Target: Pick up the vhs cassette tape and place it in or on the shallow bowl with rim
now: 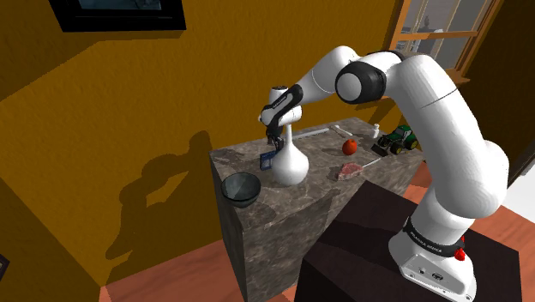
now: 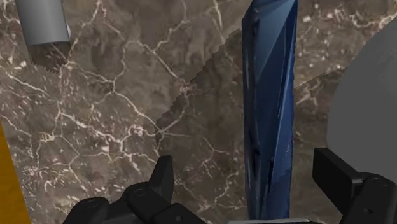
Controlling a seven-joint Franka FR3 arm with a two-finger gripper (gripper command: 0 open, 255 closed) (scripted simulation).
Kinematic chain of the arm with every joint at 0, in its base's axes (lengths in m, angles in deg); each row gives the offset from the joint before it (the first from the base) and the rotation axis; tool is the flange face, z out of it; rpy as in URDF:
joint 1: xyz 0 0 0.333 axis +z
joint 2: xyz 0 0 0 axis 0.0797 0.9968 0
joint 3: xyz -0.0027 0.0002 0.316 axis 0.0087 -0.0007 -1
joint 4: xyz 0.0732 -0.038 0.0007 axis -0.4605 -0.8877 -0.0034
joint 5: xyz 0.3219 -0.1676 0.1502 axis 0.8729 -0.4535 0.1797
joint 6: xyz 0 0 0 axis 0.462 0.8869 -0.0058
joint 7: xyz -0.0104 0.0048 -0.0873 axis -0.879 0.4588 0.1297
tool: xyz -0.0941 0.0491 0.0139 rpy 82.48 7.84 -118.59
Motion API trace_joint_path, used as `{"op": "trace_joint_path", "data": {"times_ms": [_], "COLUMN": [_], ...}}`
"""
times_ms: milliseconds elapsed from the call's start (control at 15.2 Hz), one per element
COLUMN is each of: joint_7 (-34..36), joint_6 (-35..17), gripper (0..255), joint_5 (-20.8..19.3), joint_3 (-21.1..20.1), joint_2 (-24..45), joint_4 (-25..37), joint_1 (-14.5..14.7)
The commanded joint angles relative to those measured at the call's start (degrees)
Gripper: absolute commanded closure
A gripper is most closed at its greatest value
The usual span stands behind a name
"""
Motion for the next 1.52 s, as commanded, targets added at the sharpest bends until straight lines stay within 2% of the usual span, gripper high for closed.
{"op": "trace_joint_path", "data": {"times_ms": [0, 396, 462, 660, 990, 1056, 1452], "joint_7": [-0.1, 0.0, 0.8, 1.4, 1.6, 0.0, 0.2], "joint_6": [0.1, 0.1, -0.5, 1.5, 0.8, 0.1, 2.5], "gripper": [0, 0, 255, 255, 255, 255, 255], "joint_5": [0.1, -0.1, -0.2, -0.4, -0.4, -0.1, -0.5], "joint_3": [-0.3, -0.5, -0.3, -0.3, -0.3, -0.5, 0.0], "joint_2": [2.8, 2.8, 1.3, 2.3, 1.8, 2.8, -0.9], "joint_4": [-0.4, -0.4, -2.6, 0.5, -0.7, -0.4, -1.7], "joint_1": [-0.2, -0.3, 0.8, 0.9, 1.2, -0.3, 0.1]}}
